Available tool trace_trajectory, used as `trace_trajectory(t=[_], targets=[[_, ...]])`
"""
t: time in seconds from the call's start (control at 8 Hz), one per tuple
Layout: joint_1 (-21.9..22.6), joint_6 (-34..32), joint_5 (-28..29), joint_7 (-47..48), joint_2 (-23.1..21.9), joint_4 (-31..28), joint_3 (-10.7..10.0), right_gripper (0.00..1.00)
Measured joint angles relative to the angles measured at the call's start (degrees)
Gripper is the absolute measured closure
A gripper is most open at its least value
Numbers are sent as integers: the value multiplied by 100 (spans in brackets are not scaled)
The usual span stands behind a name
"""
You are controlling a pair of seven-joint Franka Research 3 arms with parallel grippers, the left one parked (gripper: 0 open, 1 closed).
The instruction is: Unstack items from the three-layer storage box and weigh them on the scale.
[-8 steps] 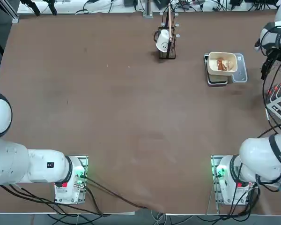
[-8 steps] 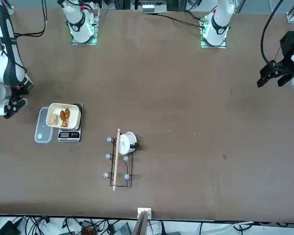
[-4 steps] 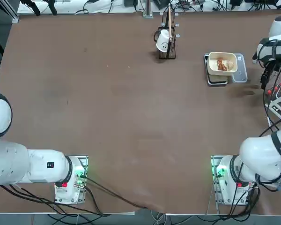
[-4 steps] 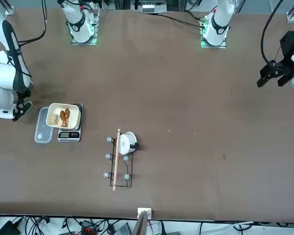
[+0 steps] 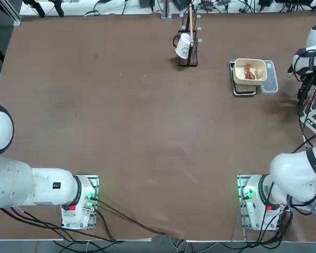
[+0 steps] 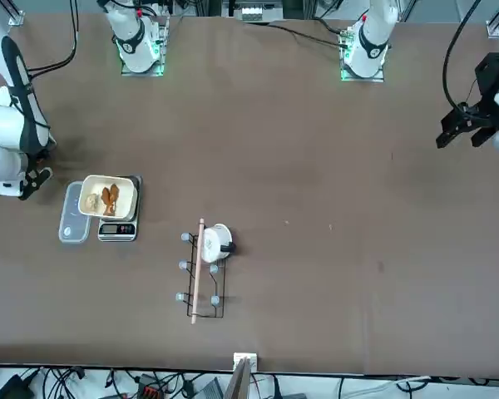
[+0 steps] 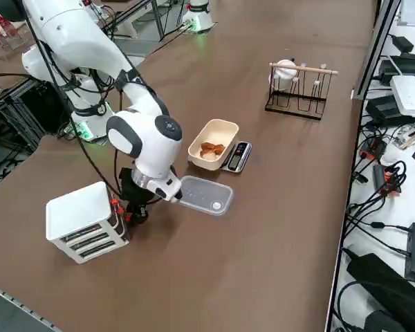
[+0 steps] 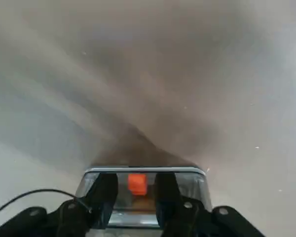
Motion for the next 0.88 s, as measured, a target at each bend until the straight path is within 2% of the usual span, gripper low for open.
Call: trace_trajectory(t=[0.5,0.62,0.88], targets=[[0,99,-103,148,14,-79,6,52],[0,111,-119,187,14,-85,7,54],[-1,126,-131,214,15,-86,6,65]])
